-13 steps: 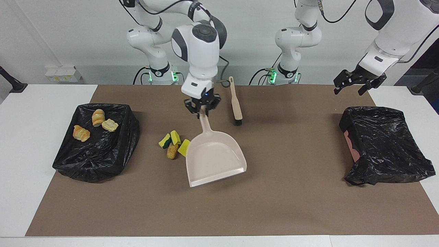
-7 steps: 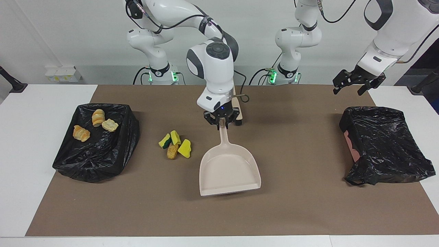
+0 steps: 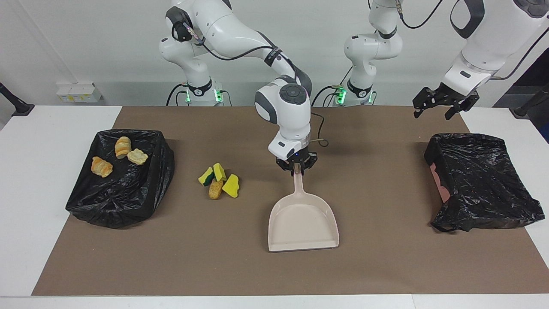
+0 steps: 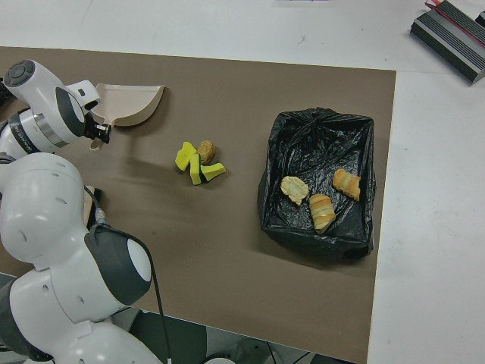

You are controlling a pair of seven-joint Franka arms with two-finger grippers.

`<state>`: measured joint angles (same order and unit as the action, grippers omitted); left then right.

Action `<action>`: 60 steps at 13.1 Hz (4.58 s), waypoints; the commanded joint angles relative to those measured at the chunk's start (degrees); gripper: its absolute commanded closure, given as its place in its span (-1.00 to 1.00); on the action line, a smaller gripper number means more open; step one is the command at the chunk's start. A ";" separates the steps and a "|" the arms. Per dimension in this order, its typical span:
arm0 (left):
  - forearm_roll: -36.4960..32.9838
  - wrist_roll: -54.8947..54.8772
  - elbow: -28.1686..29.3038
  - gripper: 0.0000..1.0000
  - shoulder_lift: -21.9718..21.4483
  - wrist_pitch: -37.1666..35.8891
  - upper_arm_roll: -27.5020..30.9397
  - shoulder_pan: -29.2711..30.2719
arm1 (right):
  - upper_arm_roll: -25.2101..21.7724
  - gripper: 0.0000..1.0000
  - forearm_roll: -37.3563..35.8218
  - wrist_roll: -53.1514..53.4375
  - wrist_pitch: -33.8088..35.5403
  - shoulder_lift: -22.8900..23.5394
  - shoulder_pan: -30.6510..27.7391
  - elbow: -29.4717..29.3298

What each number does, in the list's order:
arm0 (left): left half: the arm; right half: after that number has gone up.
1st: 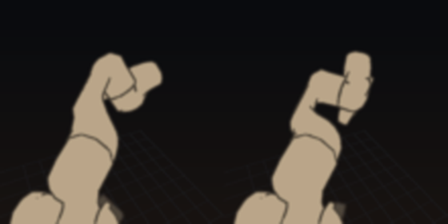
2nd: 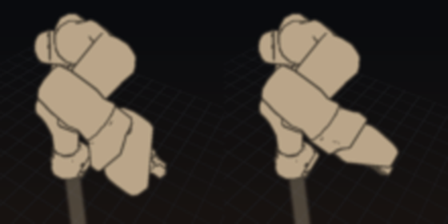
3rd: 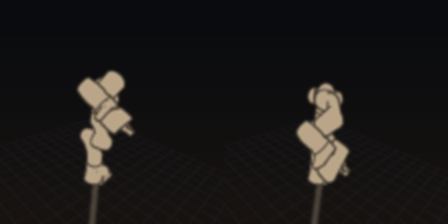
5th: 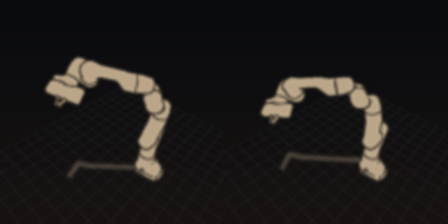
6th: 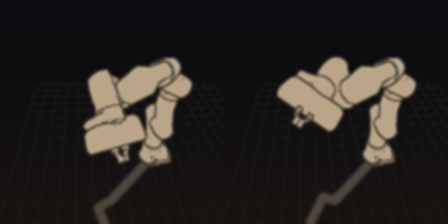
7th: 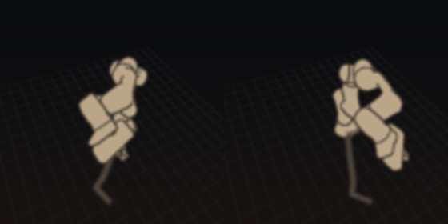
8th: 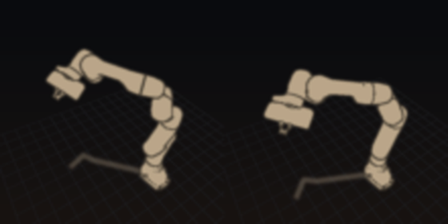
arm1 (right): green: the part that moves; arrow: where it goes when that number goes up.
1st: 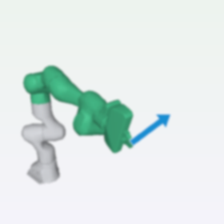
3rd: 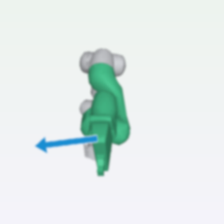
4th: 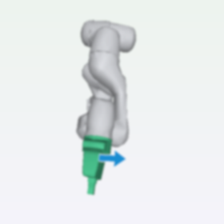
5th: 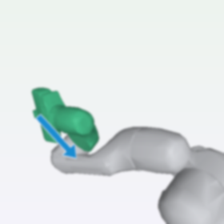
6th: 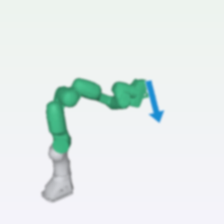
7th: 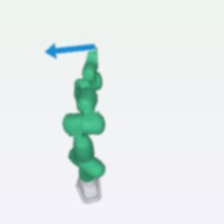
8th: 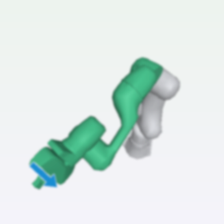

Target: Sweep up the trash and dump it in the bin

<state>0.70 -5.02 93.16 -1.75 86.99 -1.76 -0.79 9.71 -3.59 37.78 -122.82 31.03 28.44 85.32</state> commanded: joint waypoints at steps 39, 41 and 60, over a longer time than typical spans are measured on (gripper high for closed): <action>3.44 36.05 -5.27 1.00 30.93 30.34 -0.79 -29.89 | 0.49 1.00 11.85 -2.62 -9.63 -28.92 18.23 46.60; 1.43 34.83 -6.05 1.00 30.23 29.12 -0.70 -29.19 | 0.40 1.00 11.59 -3.58 -9.19 -28.48 17.53 45.64; -1.49 -56.26 -2.64 1.00 17.83 13.91 -0.09 -15.65 | 0.23 1.00 -6.78 -23.58 12.61 -43.34 -22.61 45.63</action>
<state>-0.25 -51.19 87.53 18.33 101.04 -1.70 -16.94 9.21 -8.77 20.01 -110.47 -12.13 10.62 130.18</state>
